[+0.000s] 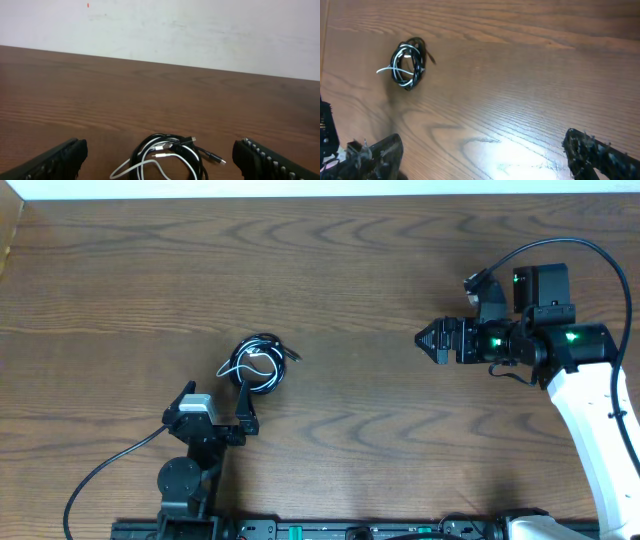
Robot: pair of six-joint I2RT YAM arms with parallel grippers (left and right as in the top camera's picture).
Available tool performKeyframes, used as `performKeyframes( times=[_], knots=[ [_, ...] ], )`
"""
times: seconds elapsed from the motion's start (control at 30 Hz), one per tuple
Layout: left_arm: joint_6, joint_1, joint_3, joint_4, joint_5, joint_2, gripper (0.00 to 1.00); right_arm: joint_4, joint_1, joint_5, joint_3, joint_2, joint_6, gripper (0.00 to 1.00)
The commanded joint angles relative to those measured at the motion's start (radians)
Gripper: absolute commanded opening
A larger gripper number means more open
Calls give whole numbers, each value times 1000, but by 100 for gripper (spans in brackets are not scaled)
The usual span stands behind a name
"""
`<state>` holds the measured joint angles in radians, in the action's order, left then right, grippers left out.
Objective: Untangle cables
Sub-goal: 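Swing the right gripper left toward the black and white cable bundle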
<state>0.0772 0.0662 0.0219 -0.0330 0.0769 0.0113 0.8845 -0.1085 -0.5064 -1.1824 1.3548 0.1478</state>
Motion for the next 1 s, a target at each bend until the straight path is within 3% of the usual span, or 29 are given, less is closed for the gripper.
performKeyframes(
  times=[0.0,0.27,0.4,0.5,0.57,0.6,0.67,0.87,0.9,0.97],
  knots=[
    [-10,-4,-18,-33,24,-1,98,-2,2,3,2,-2,-15,99],
    [-10,-4,-18,-33,24,-1,98,-18,2,35,2,2,-14,99],
    [-10,-4,-18,-33,24,-1,98,-30,-29,24,2,34,-14,81],
    [-10,-4,-18,-33,24,-1,98,-32,-72,22,2,65,-14,75],
    [-10,-4,-18,-33,24,-1,98,-36,-103,23,2,89,-14,64],
    [-10,-4,-18,-33,24,-1,98,-40,-114,22,2,101,-14,50],
    [-10,-4,-18,-33,24,-1,98,-51,-138,22,2,128,-14,1],
    [-10,-4,-18,-33,24,-1,98,-69,-219,22,2,216,-14,1],
    [-10,-4,-18,-33,24,-1,98,-70,-229,23,2,229,-14,8],
    [-10,-4,-18,-33,24,-1,98,-82,-249,22,2,255,-14,48]
  ],
)
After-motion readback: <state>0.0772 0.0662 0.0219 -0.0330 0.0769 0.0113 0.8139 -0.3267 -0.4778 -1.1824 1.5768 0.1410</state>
